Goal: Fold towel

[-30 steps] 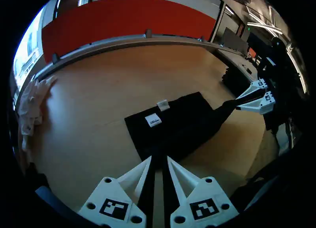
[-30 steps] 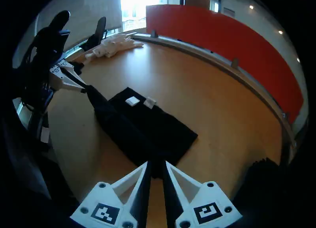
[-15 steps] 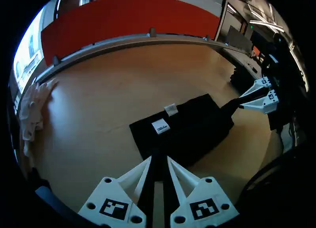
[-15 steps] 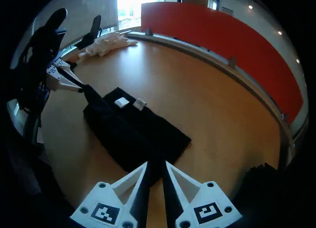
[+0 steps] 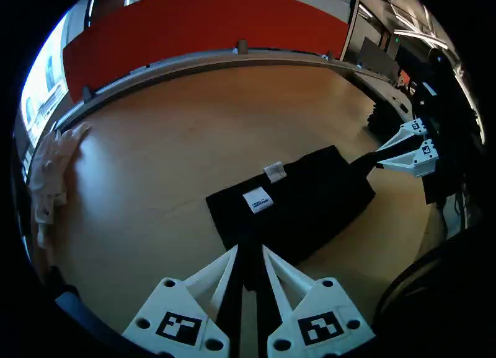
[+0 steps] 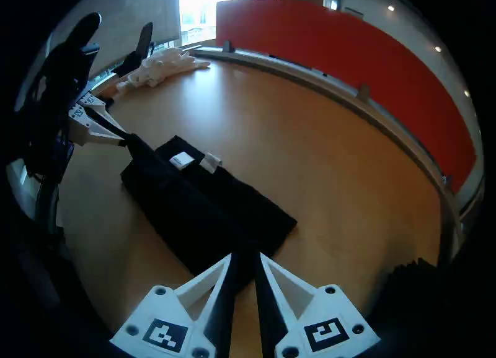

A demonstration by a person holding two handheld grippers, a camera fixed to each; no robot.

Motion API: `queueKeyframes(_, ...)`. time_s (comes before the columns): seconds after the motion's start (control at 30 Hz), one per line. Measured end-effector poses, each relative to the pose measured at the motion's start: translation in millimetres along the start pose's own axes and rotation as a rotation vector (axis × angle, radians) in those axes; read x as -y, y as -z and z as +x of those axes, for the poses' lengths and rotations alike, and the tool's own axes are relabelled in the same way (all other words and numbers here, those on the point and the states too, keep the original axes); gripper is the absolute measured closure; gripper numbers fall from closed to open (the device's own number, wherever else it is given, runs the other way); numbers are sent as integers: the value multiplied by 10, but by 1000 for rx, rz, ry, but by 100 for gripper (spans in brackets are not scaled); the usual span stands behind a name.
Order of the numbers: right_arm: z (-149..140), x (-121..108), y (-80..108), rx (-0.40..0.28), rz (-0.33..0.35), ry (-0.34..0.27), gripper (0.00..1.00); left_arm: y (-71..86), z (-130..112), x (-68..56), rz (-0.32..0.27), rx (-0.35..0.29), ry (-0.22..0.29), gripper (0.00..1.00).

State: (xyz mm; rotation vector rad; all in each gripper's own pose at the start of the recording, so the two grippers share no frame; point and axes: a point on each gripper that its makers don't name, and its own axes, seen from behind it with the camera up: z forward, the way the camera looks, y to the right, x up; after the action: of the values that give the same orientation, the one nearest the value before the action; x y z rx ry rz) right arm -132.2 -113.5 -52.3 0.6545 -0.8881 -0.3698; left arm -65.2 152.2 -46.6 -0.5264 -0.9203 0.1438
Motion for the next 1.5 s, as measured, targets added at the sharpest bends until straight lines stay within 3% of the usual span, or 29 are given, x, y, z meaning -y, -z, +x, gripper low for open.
queueKeyframes(0.8, -157, -89, -265, 43, -36, -17, 79, -354, -122, 67, 26, 21, 7, 85)
queueKeyframes(1.03, -176, -181, -304, 45, -82, -32, 65, -410, -160, 142, 52, 29, 10, 62)
queueKeyframes(1.27, -195, -242, -318, 52, -103, -36, 38, -417, -147, 204, 75, 28, -6, 60)
queueKeyframes(1.5, -202, -270, -316, 55, -112, -37, 33, -414, -125, 247, 89, 25, -14, 60)
